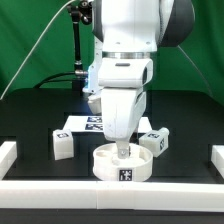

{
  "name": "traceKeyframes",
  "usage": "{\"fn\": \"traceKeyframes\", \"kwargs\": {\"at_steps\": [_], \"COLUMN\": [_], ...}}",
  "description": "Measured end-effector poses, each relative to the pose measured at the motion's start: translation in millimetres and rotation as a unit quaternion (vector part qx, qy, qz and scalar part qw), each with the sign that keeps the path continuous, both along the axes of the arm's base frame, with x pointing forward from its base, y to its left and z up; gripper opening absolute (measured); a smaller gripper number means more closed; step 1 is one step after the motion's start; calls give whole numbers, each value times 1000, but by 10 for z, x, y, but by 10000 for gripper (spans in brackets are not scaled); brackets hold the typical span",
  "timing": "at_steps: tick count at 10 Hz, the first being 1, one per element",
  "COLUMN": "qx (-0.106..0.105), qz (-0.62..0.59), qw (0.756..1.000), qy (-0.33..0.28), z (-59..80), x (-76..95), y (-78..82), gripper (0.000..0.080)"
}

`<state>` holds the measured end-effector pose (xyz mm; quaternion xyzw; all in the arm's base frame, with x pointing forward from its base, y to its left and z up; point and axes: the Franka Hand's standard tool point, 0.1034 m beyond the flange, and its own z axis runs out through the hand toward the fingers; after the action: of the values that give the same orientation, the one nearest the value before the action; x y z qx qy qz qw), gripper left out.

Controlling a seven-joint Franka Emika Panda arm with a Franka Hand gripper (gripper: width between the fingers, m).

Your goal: Assemble stool

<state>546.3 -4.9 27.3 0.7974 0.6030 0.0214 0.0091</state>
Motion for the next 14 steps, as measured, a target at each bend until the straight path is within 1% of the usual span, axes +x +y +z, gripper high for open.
{"fn": "traceKeyframes", "kwargs": {"at_steps": [3, 6, 10, 11, 12, 13, 14], "qx": [0, 1, 1, 2, 1, 1, 1], "qz": [0, -54, -53, -53, -52, -52, -52], "qw": [1000, 999, 999, 999, 999, 999, 999], "qy": [0, 7, 10, 10, 10, 10, 10], "z": [0, -45, -73, -72, -72, -72, -72], "x": [0, -56, -73, -71, -71, -71, -72], "y": [-2, -35, -29, -22, -23, -24, -24], "gripper": [649, 649, 649, 561, 403, 403, 317]}}
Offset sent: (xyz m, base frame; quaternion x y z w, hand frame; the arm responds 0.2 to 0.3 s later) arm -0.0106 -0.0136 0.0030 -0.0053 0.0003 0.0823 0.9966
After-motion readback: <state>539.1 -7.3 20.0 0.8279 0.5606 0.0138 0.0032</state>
